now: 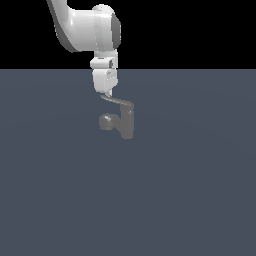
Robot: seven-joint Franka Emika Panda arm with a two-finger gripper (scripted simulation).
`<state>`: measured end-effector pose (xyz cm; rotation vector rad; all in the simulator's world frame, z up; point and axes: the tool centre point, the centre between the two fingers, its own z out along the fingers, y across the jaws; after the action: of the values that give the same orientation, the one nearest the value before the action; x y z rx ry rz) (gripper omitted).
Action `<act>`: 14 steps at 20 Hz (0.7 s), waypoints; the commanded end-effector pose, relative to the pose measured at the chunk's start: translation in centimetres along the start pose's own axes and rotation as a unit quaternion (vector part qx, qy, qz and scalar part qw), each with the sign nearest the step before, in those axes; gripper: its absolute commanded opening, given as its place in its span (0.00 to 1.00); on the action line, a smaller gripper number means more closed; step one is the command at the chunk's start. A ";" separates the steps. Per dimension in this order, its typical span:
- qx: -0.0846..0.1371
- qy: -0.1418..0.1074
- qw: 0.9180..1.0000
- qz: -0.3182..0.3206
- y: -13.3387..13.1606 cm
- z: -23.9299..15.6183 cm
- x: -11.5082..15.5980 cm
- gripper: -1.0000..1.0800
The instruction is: Turn on the faucet by rotating a designated handle.
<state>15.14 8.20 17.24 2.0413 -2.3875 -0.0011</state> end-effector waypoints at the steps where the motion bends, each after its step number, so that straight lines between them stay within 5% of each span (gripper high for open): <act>1: 0.000 0.000 1.000 0.000 0.6 0.0 -0.1 0.00; 14: 0.000 0.000 1.000 0.000 3.6 0.0 -0.6 0.00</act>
<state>12.25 9.08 17.24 2.0402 -2.3926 0.0051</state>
